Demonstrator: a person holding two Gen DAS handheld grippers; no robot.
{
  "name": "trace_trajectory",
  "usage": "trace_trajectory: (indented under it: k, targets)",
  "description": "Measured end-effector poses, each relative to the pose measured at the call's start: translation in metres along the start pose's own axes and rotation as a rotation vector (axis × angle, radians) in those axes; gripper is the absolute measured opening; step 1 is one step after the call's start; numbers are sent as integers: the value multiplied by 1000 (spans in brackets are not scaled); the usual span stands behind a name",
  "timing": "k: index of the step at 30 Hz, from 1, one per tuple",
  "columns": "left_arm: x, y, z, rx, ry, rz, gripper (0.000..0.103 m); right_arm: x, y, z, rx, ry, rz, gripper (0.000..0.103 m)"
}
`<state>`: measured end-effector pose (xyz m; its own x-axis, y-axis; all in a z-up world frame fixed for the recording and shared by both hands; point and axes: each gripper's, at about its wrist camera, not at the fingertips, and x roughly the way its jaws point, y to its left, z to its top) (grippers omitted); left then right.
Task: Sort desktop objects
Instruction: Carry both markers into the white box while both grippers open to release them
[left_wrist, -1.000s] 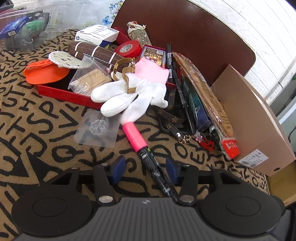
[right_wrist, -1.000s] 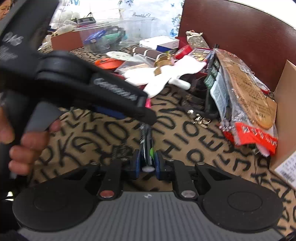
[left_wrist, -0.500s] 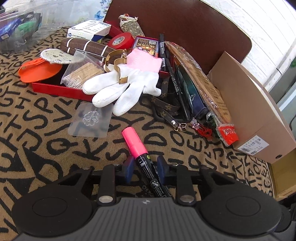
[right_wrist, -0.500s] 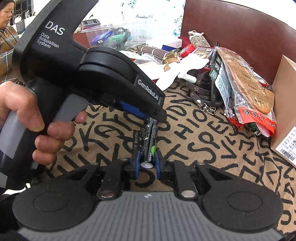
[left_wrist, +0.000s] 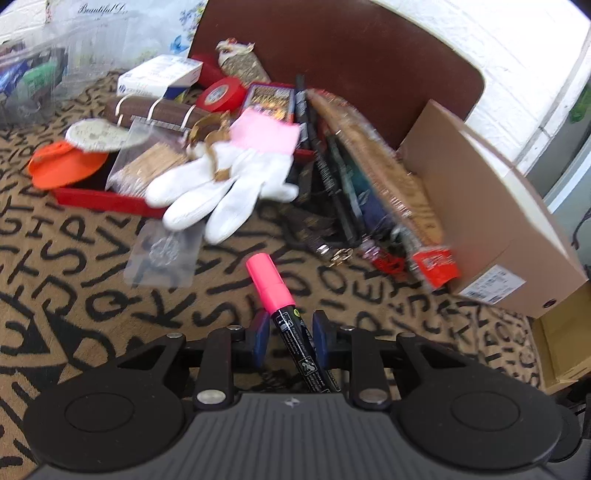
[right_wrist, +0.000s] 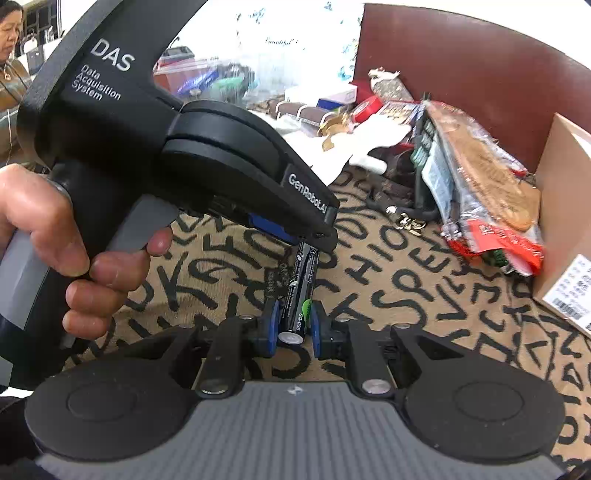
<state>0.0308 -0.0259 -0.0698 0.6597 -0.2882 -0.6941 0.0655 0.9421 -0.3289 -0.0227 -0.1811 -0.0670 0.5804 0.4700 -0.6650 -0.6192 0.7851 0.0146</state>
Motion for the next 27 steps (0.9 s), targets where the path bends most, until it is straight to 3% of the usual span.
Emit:
trace_trajectory:
  k: [5,15,27]
  targets:
    - [-13,-30,20,57,-60,-40,26,-23,-13,10,20,-78,-44,16]
    - [-18,-120,68,213,-162,-170,25,-80,-68,29,80,-239,-211,16]
    - [32,-206,106,288,-136,-288,25,-103,-153,41,178,-286,-355,16]
